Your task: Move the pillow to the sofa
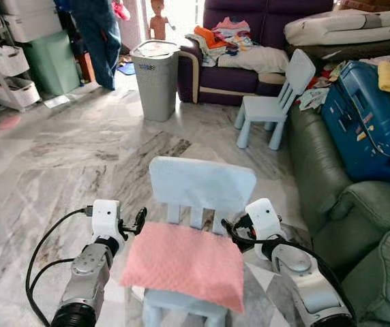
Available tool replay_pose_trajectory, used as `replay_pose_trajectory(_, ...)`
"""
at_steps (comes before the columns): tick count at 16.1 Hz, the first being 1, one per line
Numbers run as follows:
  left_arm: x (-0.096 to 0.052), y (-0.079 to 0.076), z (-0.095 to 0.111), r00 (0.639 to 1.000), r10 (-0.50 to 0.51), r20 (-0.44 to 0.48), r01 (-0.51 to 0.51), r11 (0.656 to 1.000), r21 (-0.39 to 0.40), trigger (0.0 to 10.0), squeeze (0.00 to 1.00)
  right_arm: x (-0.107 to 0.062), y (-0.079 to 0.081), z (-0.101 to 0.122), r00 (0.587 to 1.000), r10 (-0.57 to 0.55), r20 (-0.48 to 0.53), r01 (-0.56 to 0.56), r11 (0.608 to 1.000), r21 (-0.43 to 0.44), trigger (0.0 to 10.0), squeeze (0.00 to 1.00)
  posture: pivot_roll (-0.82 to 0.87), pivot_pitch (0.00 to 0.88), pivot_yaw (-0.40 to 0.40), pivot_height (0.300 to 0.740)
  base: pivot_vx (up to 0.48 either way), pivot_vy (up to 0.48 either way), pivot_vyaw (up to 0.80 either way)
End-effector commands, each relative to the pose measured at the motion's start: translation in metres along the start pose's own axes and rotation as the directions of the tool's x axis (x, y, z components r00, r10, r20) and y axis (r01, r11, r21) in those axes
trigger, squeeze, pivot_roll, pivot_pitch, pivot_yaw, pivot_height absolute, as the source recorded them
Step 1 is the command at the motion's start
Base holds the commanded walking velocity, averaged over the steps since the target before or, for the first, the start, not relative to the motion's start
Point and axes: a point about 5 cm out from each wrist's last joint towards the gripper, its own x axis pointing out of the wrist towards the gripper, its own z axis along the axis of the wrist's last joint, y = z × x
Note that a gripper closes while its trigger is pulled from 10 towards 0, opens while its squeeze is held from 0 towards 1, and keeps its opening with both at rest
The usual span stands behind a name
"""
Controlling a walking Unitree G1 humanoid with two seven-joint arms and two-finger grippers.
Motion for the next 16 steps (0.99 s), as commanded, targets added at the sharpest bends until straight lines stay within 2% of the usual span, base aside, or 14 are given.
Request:
replay_pose_trajectory(1,0.001,0.0,0.001,1.0,-0.003,-0.012,0.003,1.0,0.009,10.0,0.0,0.0,-0.002,0.002,1.0,-0.004,0.002,0.004,1.0,0.002,10.0,0.0,-0.07,0.0,0.003,0.74,0.0,0.0,0.0)
replay_pose_trajectory(4,0.0,0.008,-0.007,0.997,0.047,-0.065,-0.045,0.998,0.041,10.0,0.0,0.001,-0.005,0.003,0.999,-0.044,0.022,0.043,0.998,0.047,10.0,0.0,-0.06,0.0,0.004,0.74,0.0,0.0,0.0)
replay_pose_trajectory(7,-0.01,0.023,-0.023,0.987,0.103,-0.127,-0.092,0.992,0.085,10.0,0.0,0.001,-0.018,0.002,0.992,-0.113,0.06,0.103,0.983,0.152,10.0,0.0,-0.04,0.0,0.005,0.74,0.0,0.0,0.0)
replay_pose_trajectory(10,-0.025,0.036,-0.046,0.965,0.146,-0.219,-0.122,0.985,0.119,10.0,0.0,0.0,-0.023,-0.01,0.99,-0.139,0.034,0.132,0.977,0.17,10.0,0.0,-0.02,0.0,0.006,0.74,0.0,0.0,0.0)
replay_pose_trajectory(11,-0.034,0.039,-0.059,0.952,0.152,-0.267,-0.122,0.984,0.127,10.0,0.0,-0.003,-0.022,-0.02,0.989,-0.148,0.016,0.142,0.972,0.187,10.0,0.0,-0.01,0.0,0.007,0.74,0.0,0.0,0.0)
replay_pose_trajectory(15,-0.044,0.038,-0.071,0.947,0.133,-0.293,-0.097,0.986,0.134,10.0,0.0,-0.014,-0.017,-0.039,0.988,-0.155,-0.006,0.153,0.966,0.21,10.0,0.0,0.0,0.0,0.013,0.74,0.0,0.0,0.0)
replay_pose_trajectory(16,-0.054,0.041,-0.082,0.934,0.134,-0.332,-0.092,0.986,0.139,10.0,0.0,-0.02,-0.018,-0.052,0.986,-0.161,-0.044,0.167,0.964,0.209,10.0,0.0,0.0,0.0,0.017,0.74,0.0,0.0,0.0)
